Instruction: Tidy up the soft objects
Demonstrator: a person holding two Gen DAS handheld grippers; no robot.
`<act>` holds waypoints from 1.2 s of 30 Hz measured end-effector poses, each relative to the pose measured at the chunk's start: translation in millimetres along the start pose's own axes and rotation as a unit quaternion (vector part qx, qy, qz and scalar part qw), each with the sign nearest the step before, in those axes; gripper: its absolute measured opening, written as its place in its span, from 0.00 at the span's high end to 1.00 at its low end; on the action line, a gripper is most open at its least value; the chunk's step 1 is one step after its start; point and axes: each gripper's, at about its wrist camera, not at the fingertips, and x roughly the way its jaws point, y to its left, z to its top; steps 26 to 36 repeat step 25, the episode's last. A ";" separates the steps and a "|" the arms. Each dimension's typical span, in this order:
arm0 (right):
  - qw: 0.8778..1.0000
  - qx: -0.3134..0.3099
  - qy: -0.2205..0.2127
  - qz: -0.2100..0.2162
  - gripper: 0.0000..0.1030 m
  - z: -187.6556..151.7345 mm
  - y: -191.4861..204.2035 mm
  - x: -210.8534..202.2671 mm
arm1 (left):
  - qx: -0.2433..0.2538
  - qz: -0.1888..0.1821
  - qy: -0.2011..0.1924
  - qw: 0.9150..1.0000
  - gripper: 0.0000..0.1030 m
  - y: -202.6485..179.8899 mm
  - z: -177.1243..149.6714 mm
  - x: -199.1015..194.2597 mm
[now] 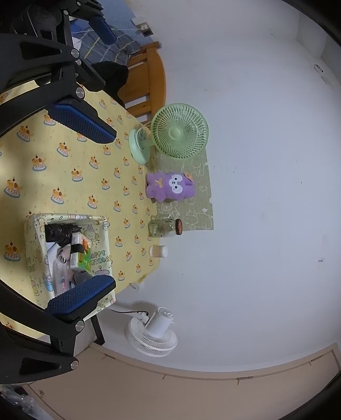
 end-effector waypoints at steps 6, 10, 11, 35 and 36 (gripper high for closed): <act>1.000 -0.001 -0.003 -0.004 0.01 -0.8 -1.5 -2.4 | -0.002 -0.002 0.002 1.000 0.00 -0.9 0.0 0.1; 1.000 -0.001 -0.004 -0.004 0.01 -1.1 -2.2 -3.0 | 0.000 -0.001 0.001 1.000 0.00 -1.3 0.1 -1.1; 1.000 -0.001 -0.004 -0.004 0.01 -1.1 -2.1 -3.0 | 0.000 -0.001 0.001 1.000 0.00 -1.2 0.0 -1.1; 1.000 0.005 0.003 -0.005 0.01 -1.0 -5.6 0.8 | 0.005 -0.004 0.005 1.000 0.00 -4.4 -1.0 0.5; 1.000 0.005 0.003 -0.005 0.01 -1.0 -5.6 0.8 | 0.005 -0.004 0.005 1.000 0.00 -4.4 -1.0 0.5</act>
